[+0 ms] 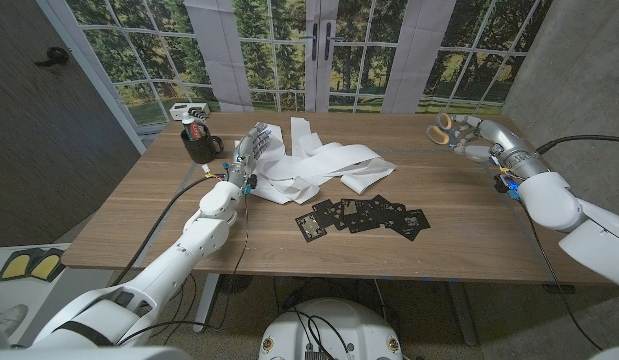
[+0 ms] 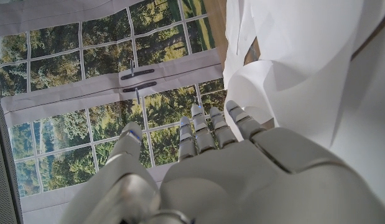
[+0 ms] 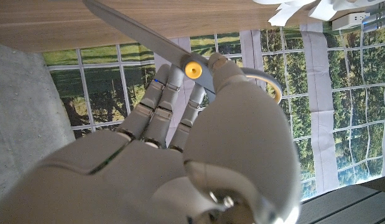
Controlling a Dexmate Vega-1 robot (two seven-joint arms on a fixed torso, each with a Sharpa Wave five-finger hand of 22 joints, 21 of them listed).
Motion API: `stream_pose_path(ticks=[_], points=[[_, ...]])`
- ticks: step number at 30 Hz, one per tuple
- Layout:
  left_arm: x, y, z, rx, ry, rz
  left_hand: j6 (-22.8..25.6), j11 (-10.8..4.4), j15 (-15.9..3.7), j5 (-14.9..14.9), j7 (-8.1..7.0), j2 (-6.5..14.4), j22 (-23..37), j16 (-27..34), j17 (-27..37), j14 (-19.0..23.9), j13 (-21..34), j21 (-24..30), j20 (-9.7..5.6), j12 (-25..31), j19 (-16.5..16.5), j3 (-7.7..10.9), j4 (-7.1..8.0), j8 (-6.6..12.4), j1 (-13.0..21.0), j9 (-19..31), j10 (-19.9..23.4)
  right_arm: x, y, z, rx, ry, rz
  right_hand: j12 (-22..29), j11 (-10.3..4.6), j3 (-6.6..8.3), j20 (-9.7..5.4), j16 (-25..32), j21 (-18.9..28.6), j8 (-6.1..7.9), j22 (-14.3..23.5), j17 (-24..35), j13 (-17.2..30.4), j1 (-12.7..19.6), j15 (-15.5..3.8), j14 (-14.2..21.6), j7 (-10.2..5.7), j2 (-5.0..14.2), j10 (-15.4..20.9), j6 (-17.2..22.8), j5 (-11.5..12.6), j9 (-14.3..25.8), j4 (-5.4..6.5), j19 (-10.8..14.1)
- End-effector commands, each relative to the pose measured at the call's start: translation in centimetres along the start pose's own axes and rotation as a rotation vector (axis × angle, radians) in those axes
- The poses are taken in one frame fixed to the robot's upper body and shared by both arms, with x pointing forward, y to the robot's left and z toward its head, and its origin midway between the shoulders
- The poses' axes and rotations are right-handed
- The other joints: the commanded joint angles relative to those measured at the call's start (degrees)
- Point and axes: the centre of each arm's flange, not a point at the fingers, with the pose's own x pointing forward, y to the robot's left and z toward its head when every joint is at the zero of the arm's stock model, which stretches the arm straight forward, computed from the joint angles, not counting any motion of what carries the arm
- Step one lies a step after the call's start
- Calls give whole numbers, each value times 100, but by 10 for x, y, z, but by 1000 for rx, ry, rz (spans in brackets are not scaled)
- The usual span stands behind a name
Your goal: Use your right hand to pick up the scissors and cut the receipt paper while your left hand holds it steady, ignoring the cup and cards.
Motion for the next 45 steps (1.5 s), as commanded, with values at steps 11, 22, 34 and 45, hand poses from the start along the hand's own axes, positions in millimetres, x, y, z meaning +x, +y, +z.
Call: stream_pose_path(ticks=[11, 22, 34, 45], points=[[-1, 1, 4, 4, -5, -1, 17, 8, -311, -6, 15, 20, 14, 1, 5, 39, 17, -9, -17, -6, 43, 13, -36, -28, 11, 17, 46, 6, -2, 3, 314, -90, -39, 65, -256, 71, -234, -81, 160, 60, 21, 116, 795, 218, -1230, 332, 24, 227, 232, 179, 426, 157, 20, -39], [-4, 2, 3, 3, -6, 2, 22, -7, -311, -6, 16, 21, 14, 1, 5, 38, 17, -10, -14, -4, 41, 14, -37, -26, 7, 17, 54, 9, 2, 10, 424, -135, -29, 93, -251, 67, -247, -157, 294, 76, 14, 199, 764, 205, -1230, 385, 78, 217, 251, 261, 468, 293, 26, -44], [-8, 4, 0, -2, 2, 8, 20, 4, -315, -6, 19, 22, 14, 0, 6, 34, 18, -10, -14, -8, 40, 16, -39, -27, 5, 17, 48, 8, 2, 12, 495, -150, -23, 103, -252, 67, -270, -215, 380, 73, 7, 256, 747, 199, -1230, 413, 99, 214, 241, 290, 493, 382, 29, -74], [-7, 5, 1, 2, 1, 5, 50, -1, -313, -6, 35, 26, 14, 6, 5, 52, 18, -9, -18, 1, 44, 21, -42, -17, 4, 17, 74, 11, 12, 16, 557, -170, 3, 116, -254, 65, -266, -260, 458, 46, -1, 305, 724, 197, -1231, 446, 173, 204, 258, 277, 512, 445, 25, -92]])
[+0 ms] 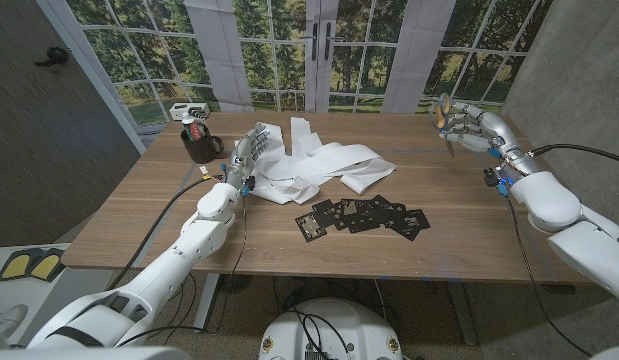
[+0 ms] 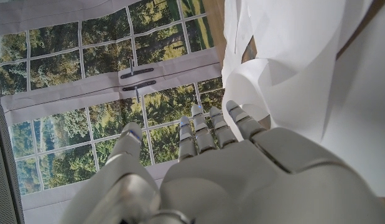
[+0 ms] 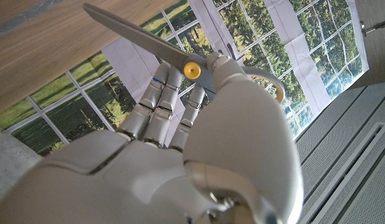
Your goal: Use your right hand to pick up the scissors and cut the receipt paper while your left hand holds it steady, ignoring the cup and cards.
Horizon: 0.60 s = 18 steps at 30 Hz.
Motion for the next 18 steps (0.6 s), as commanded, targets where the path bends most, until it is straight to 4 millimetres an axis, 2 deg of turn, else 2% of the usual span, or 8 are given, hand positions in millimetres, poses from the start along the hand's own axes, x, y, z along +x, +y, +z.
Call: stream_pose_path(ticks=[1, 10, 18], points=[[0, 1, 1, 2, -1, -1, 29, -1, -310, -6, 17, 26, 14, 5, 5, 51, 18, -9, -14, 2, 43, 21, -43, -17, 4, 17, 77, 3, 10, -1, 87, -18, 18, 40, -254, 66, -266, -21, 47, -4, 18, 39, 690, 184, -1281, 399, 57, 214, 258, 22, 48, 35, 23, -32], [2, 1, 4, 8, -13, -6, 28, -1, -313, -6, 6, 33, 14, 6, 5, 54, 18, -9, -19, -2, 45, 26, -43, -20, 4, 17, 71, 4, 19, -5, 198, -19, 57, 54, -243, 64, -263, -55, 111, -13, 11, 75, 670, 180, -1280, 434, 78, 205, 283, 48, 63, 80, 21, -36], [2, -1, 5, 33, -13, -10, 100, 26, -330, -5, 37, 48, 14, 7, 4, 63, 18, -10, -18, 5, 43, 37, -46, 5, 12, 17, 93, 8, 22, -1, 208, -33, 66, 63, -239, 66, -266, -84, 154, -22, 4, 101, 667, 177, -1280, 455, 79, 202, 281, 65, 75, 114, 20, -58]])
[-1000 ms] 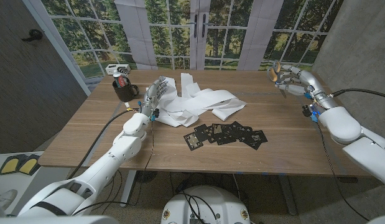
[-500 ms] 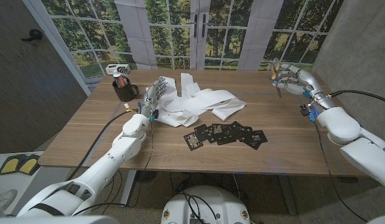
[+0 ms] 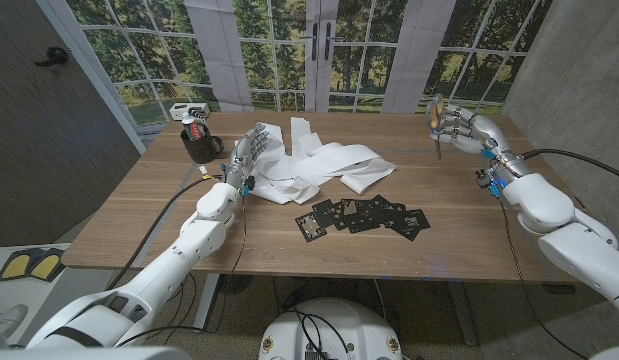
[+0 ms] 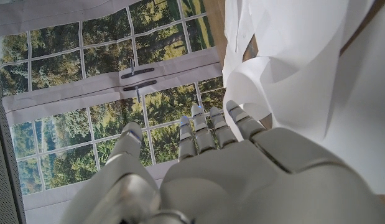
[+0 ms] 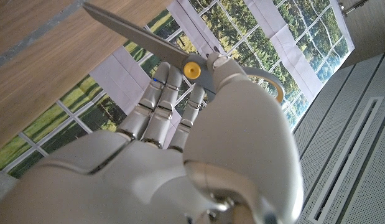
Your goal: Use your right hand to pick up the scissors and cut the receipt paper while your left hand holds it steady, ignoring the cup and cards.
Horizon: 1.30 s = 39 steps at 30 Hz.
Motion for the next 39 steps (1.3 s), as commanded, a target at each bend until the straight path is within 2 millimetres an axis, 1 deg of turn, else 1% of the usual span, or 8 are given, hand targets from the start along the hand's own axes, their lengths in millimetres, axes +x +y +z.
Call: stream_pose_path(ticks=[1, 8, 24, 32, 33, 34, 35, 39], points=[[1, -2, 4, 27, -14, -10, 81, -11, -331, -5, 18, 49, 14, 6, 4, 60, 18, -9, -20, 5, 45, 14, -22, 4, 13, 17, 55, 5, 6, 1, 63, -18, 26, 44, -240, 68, -293, -22, 60, -21, 6, 14, 666, 177, -1290, 427, 21, 202, 283, 52, 57, 35, 19, -25], [-1, -2, 14, 40, -39, -20, 82, -16, -337, -6, -74, 55, 14, 8, 2, 73, 18, -8, -21, 10, 49, 26, -35, -3, 30, 18, 74, 9, 4, 4, 162, -42, 39, 56, -210, 70, -296, -56, 103, -40, -1, 39, 669, 174, -1290, 436, 25, 198, 280, 48, 68, 65, 18, -49], [-2, -6, 22, 27, -55, -24, 143, -27, -302, -9, -111, 55, 14, 14, 1, 100, 18, -13, 4, 9, 38, 37, -48, 11, 45, 21, 82, 14, 2, 10, 85, -55, 46, 77, -234, 74, -305, -128, 208, -58, -17, 100, 673, 165, -1291, 466, 25, 193, 266, 103, 96, 134, 18, -83], [-1, -7, 29, 37, -61, -43, 145, -15, -149, -13, -147, 50, 18, 30, 6, 167, 22, 0, 238, 8, 66, 41, -47, 0, 40, 26, 87, 15, 0, 14, 26, -64, 44, 83, -235, 76, -303, -166, 258, -60, -27, 128, 666, 160, -1291, 478, 18, 188, 261, 150, 109, 167, 18, -105], [-1, -7, 30, 41, -61, -45, 148, -23, -75, -13, -149, 49, 21, 43, 11, 205, 23, 7, 299, 4, 80, 39, -42, -1, 30, 26, 80, 15, 0, 14, 24, -65, 41, 85, -236, 76, -302, -168, 260, -60, -27, 131, 670, 160, -1291, 478, 19, 188, 259, 153, 110, 169, 18, -110], [-1, -7, 32, 43, -62, -46, 143, -19, -36, -16, -165, 50, 32, 52, 25, 239, 28, 16, 555, 0, 90, 32, -21, -6, -4, 29, 70, 15, 0, 14, 24, -66, 41, 87, -236, 76, -303, -172, 265, -60, -28, 134, 675, 160, -1291, 479, 14, 188, 254, 159, 111, 173, 17, -115], [-1, -7, 33, 46, -65, -47, 162, -23, 6, -17, -185, 53, 40, 77, 34, 304, 33, 30, 677, 2, 117, 28, -5, 0, -29, 30, 70, 15, 0, 14, 27, -66, 43, 88, -238, 76, -301, -175, 270, -59, -29, 136, 675, 160, -1291, 480, 11, 187, 252, 164, 111, 176, 17, -116], [-3, -7, 39, 60, -69, -50, 242, -25, 39, -16, -191, 61, 53, 119, 50, 446, 45, 56, 743, 33, 171, 24, 19, 27, -73, 36, 138, 15, 1, 13, 28, -67, 44, 90, -244, 77, -298, -190, 293, -64, -33, 150, 663, 159, -1292, 486, 10, 185, 265, 175, 116, 190, 16, -121]])
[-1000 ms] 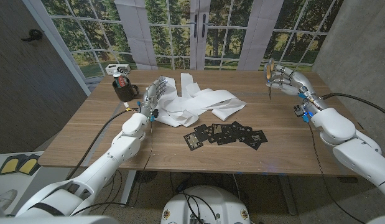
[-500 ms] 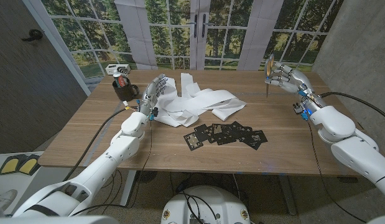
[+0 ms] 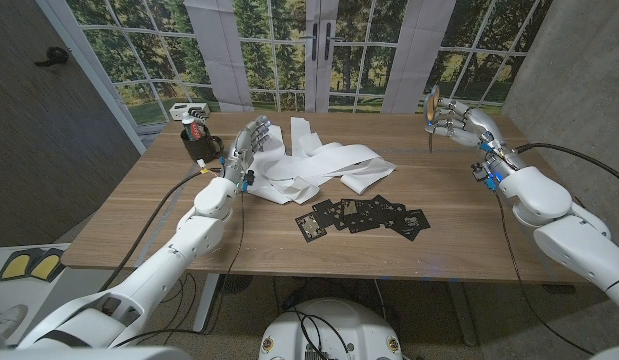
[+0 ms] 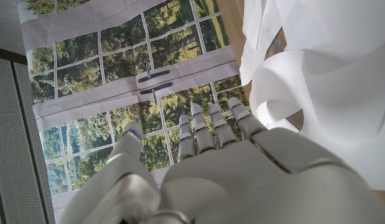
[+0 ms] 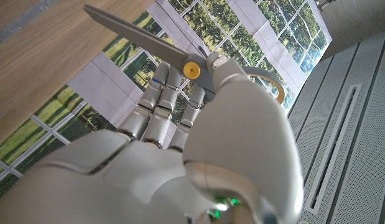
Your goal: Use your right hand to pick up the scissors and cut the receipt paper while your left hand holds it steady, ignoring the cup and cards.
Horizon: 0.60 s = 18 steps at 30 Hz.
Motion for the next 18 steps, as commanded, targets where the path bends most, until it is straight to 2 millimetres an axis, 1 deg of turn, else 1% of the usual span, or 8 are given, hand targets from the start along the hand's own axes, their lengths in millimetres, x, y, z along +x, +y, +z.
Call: stream_pose_path(ticks=[1, 3, 4, 5, 9, 13, 15, 18], points=[[-2, 0, 13, 23, -11, -18, 77, -15, 17, -16, -40, -10, 24, 31, 36, 56, 32, 43, 86, 30, 46, 2, 40, 29, -54, 22, 86, 1, 1, 2, -27, -9, 0, 34, -246, 73, -301, -15, 57, -34, 16, 33, 665, 141, -1323, 456, -3, 202, 260, 51, 102, 35, 19, -43], [-3, 0, 15, 21, -12, -19, 88, -18, 19, -16, -50, -14, 25, 24, 37, 47, 33, 33, 115, 21, 19, 1, 41, 31, -59, 23, 63, 1, 1, 1, -23, -11, 0, 32, -246, 75, -309, -23, 64, -37, 14, 40, 664, 141, -1323, 459, -11, 203, 251, 56, 104, 43, 19, -59], [-4, 0, 16, 24, -13, -21, 99, -6, 14, -17, -51, -17, 36, 41, 44, 105, 41, 48, 253, 30, 43, -5, 54, 29, -89, 26, 78, 1, 2, 1, -25, -12, 0, 33, -247, 75, -308, -27, 70, -41, 13, 44, 665, 141, -1323, 459, -13, 203, 249, 51, 106, 46, 18, -60], [-4, 0, 17, 25, -14, -24, 118, -24, 31, -17, -54, -16, 44, 55, 48, 153, 49, 72, 299, 40, 93, -6, 61, 34, -105, 28, 96, 1, 2, 1, -27, -12, 0, 39, -246, 77, -302, -38, 86, -45, 11, 52, 666, 141, -1323, 459, -4, 203, 256, 56, 110, 55, 18, -62], [-5, 0, 18, 6, -15, -25, 172, -15, 23, -17, -62, -19, 58, 89, 57, 268, 64, 94, 285, 70, 135, -12, 74, 49, -137, 32, 158, 1, 2, 1, -28, -13, 1, 42, -246, 78, -304, -52, 107, -51, 7, 66, 672, 139, -1323, 464, -18, 204, 244, 64, 113, 69, 19, -75], [-7, 1, 18, -10, -17, -29, 186, -39, 7, -18, -75, -23, 75, 111, 67, 350, 81, 114, 393, 91, 163, -18, 88, 48, -173, 35, 194, 1, 3, 2, -35, -17, -1, 43, -250, 78, -303, -66, 128, -58, 3, 78, 668, 137, -1323, 469, -20, 203, 244, 66, 117, 82, 19, -80], [-8, 1, 19, -15, -18, -31, 189, -25, 7, -18, -77, -24, 79, 113, 69, 359, 85, 118, 400, 101, 169, -19, 91, 48, -180, 36, 216, 1, 3, 2, -36, -19, 0, 40, -253, 79, -303, -73, 140, -61, 0, 85, 659, 137, -1323, 473, -16, 203, 245, 71, 119, 89, 18, -86], [-8, 1, 20, -18, -19, -39, 191, -58, 19, -18, -84, -24, 89, 118, 75, 387, 97, 121, 397, 138, 163, -22, 99, 46, -200, 38, 301, 1, 4, 3, -37, -24, -2, 48, -253, 79, -297, -83, 157, -65, -3, 95, 663, 136, -1323, 478, -20, 198, 251, 78, 121, 99, 17, -90]])
